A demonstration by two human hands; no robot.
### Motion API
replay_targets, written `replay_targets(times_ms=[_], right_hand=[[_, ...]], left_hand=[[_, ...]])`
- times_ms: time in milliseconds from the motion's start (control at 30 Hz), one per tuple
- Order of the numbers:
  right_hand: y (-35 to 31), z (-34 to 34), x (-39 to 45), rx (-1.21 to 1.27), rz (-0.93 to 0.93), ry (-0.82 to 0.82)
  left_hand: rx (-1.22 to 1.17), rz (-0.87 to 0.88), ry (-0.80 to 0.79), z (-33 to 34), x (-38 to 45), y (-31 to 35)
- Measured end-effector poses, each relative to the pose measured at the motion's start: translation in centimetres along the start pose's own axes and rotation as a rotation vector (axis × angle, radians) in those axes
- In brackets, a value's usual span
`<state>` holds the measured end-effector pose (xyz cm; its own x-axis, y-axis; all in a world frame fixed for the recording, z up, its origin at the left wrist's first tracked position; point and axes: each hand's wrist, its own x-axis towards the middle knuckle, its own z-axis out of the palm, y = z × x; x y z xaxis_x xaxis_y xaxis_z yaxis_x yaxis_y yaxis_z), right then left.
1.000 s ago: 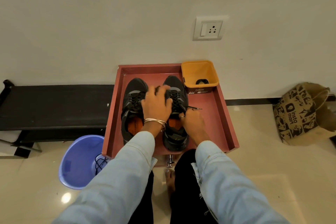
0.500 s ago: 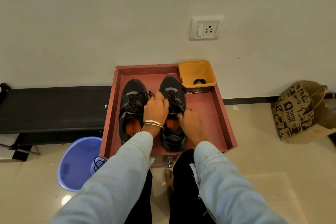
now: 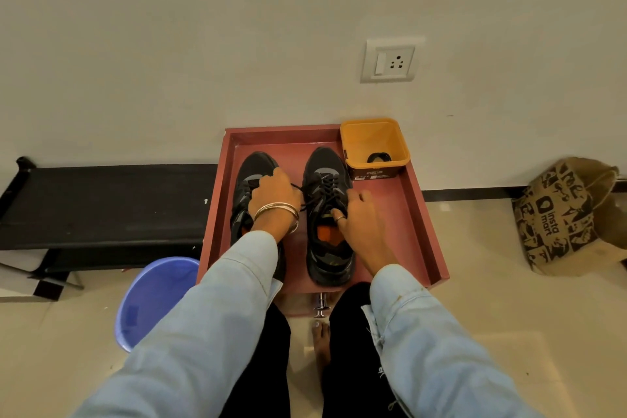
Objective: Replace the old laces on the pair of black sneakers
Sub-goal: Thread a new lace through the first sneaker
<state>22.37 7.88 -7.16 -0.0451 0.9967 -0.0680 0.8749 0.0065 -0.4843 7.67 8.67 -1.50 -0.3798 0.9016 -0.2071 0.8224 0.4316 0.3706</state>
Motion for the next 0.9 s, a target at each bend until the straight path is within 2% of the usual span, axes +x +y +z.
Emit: replay_targets(times_ms=[100,200,300,400,467,567,633,733,800,833,900], right_hand=[[-1.0,-0.7,0.5,-0.069,-0.192,0.081],[-1.4,-0.8,0.7,-0.31,-0.281,0.069],[-1.4,-0.5,0.8,-0.382,-0.309,0.063],[-1.4,-0.5,1.1,-0.422,-0.363,0.086],[-1.4,-0.4,1.5,-0.41,-0.386,0.088],[-1.1,0.1,2.2,-0.25,-0.382,0.084],[-0.9,0.2,2.0,-0.008,-0.278,0.133],[-0.4,0.1,1.4,0.53,0.145,0.23],[-0.1,-0.2,1.2,0.861,0.393,0.197],[0.0,-0.3,1.3,0.913,0.429,0.173],[-0.6,-0.9,1.3,0.782,0.282,0.166]], left_hand=[[0.2,0.07,0.119,-0.4,-1.2,0.7],[0.293,0.192,0.26,0.2,-2.5,1.0],[0.271,0.23,0.182,2.0,-3.7,0.7],[0.268,0.151,0.04,4.0,-4.3,0.2],[0.262,0.092,0.0,4.8,-4.2,-0.1],[0.242,0.042,0.0,5.4,-3.7,-0.3],[0.232,0.021,-0.005,5.6,-3.4,-0.2],[0.186,-0.001,-0.031,5.7,-3.4,0.0],[0.146,-0.012,-0.054,5.8,-3.4,-0.1],[0.138,-0.011,-0.062,5.8,-3.3,-0.1],[0.151,0.005,-0.068,5.7,-3.3,-0.1]])
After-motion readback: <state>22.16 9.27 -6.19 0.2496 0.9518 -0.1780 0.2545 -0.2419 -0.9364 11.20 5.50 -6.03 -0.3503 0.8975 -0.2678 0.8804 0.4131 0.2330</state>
